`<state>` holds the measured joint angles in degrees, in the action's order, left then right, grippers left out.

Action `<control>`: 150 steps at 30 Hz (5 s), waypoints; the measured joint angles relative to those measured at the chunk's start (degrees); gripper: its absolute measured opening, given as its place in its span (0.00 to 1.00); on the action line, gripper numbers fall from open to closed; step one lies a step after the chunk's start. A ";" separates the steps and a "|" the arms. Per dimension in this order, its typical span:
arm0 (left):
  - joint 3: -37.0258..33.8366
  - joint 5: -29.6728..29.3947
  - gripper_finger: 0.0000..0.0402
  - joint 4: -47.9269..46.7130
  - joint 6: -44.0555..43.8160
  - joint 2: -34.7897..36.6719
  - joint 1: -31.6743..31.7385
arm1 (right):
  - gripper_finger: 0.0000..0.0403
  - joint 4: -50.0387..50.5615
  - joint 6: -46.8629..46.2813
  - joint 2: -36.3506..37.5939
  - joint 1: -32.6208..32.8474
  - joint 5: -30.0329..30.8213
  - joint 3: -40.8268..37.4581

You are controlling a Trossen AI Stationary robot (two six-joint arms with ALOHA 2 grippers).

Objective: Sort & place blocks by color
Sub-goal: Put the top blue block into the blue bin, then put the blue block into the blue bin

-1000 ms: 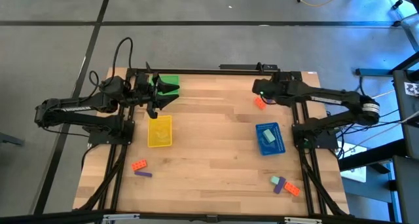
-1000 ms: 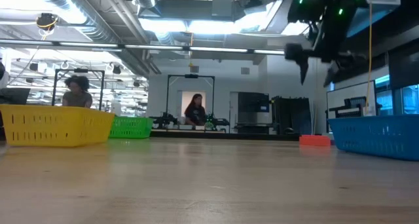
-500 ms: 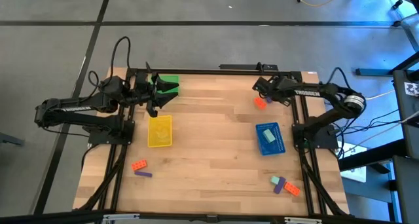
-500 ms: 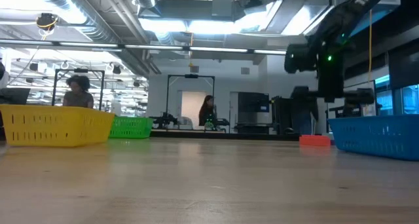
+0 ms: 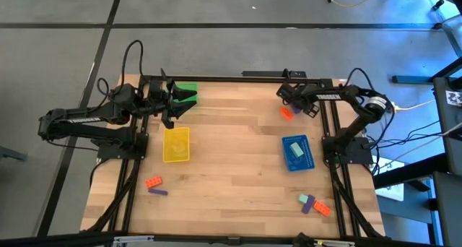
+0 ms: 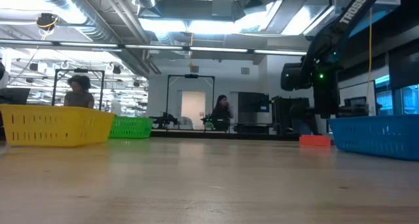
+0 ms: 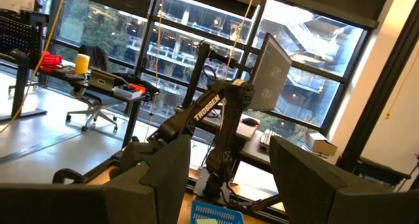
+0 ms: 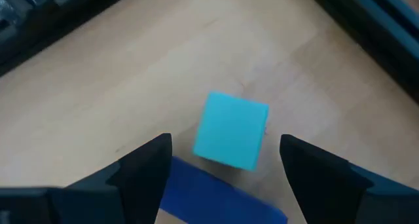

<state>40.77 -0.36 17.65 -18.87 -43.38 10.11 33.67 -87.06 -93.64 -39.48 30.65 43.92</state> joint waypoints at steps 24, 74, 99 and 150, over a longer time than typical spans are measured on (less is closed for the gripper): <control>0.00 -0.04 0.50 0.00 -0.53 0.02 0.00 | 0.33 0.03 0.28 -0.26 0.00 1.07 0.04; 0.00 1.03 0.50 -2.95 -2.08 -1.36 -0.13 | 0.33 -23.17 60.72 46.70 36.85 -30.78 0.07; 0.00 2.61 0.50 -3.04 -2.05 -1.37 -0.11 | 0.33 19.73 39.08 43.27 54.41 -37.85 -5.09; 0.00 2.20 0.50 -3.00 -3.37 -1.36 -0.13 | 0.60 -26.30 68.79 40.01 56.52 -9.04 -1.11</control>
<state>40.77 1.84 14.65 -22.24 -44.73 9.98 7.38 -18.27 -53.63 17.04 21.62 42.81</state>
